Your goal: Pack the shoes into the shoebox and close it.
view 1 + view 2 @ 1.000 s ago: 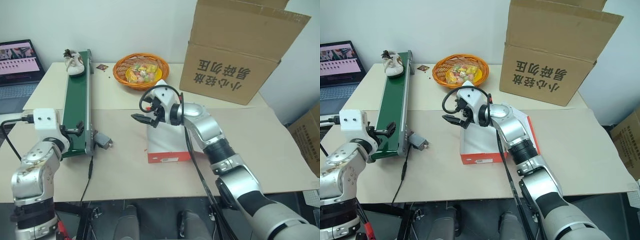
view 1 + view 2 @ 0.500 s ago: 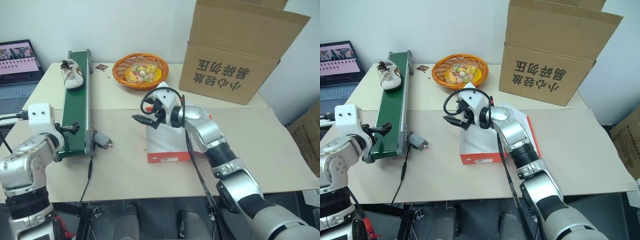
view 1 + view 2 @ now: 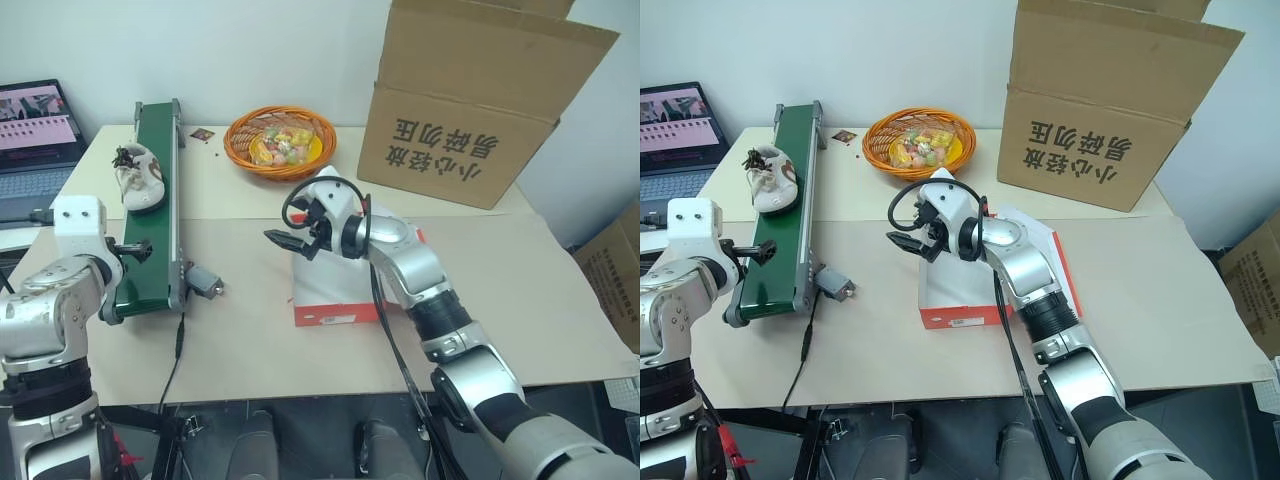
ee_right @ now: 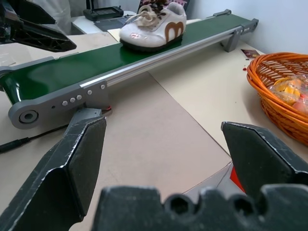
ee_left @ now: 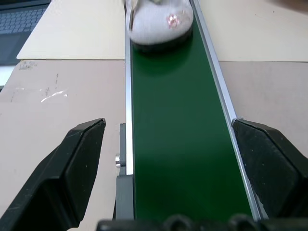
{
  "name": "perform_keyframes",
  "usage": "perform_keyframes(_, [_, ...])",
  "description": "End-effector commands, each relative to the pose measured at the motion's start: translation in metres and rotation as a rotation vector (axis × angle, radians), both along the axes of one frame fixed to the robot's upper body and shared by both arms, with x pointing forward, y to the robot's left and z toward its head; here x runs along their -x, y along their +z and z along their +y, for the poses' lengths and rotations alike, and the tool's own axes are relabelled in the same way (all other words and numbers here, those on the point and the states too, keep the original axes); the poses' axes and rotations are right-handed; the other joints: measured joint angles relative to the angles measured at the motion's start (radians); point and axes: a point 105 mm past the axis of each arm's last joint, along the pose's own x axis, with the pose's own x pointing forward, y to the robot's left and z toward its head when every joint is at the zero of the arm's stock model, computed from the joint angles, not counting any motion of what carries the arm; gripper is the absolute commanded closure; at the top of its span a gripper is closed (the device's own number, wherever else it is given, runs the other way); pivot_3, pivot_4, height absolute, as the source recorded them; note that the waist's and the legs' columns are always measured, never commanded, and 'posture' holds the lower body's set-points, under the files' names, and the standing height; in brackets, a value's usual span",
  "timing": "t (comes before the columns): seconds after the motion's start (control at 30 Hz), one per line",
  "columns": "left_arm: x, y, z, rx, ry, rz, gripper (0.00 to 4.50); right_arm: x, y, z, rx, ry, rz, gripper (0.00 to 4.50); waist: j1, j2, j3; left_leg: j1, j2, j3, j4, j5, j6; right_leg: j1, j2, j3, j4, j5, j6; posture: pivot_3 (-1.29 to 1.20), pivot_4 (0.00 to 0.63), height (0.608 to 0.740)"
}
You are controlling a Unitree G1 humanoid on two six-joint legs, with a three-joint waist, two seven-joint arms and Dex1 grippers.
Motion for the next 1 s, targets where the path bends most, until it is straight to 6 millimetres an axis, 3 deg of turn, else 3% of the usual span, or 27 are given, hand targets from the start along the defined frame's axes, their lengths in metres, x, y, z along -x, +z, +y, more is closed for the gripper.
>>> perform_keyframes(0.03, [-0.002, 0.016, 0.003, -0.040, 0.003, -0.056, 0.00, 0.005, 0.011, 0.001, -0.041, 0.003, -0.025, 0.03, 0.000, 0.000, 0.000, 0.000, 0.000, 0.000, 0.000, 0.000, 0.000, 0.000, 0.000, 0.000, 0.000, 0.000, 0.000, 0.00, 0.150, 0.728])
perform_keyframes(0.57, [-0.004, -0.001, 0.004, -0.026, 0.007, -0.025, 0.00, 0.012, 0.007, -0.002, -0.066, -0.014, 0.009, 0.03, 0.000, 0.000, 0.000, 0.000, 0.000, 0.000, 0.000, 0.000, 0.000, 0.000, 0.000, 0.000, 0.000, 0.000, 0.000, 0.00, 0.150, 0.728])
perform_keyframes(0.8, [-0.003, -0.045, -0.001, 0.045, 0.030, 0.070, 0.00, 0.013, 0.018, -0.007, -0.114, -0.020, 0.011, 0.03, 0.001, 0.000, 0.000, 0.000, 0.000, 0.000, 0.001, 0.000, 0.000, 0.003, 0.000, 0.000, 0.000, 0.000, 0.000, 0.00, 0.150, 0.728])
perform_keyframes(1.0, [0.000, -0.048, -0.008, 0.055, 0.008, 0.068, 1.51, 0.013, 0.035, -0.013, -0.158, -0.027, -0.011, 0.00, 0.002, 0.000, 0.000, 0.004, 0.000, 0.000, 0.001, 0.000, 0.000, 0.006, 0.000, 0.000, 0.001, -0.001, 0.001, 0.00, 0.150, 0.728])
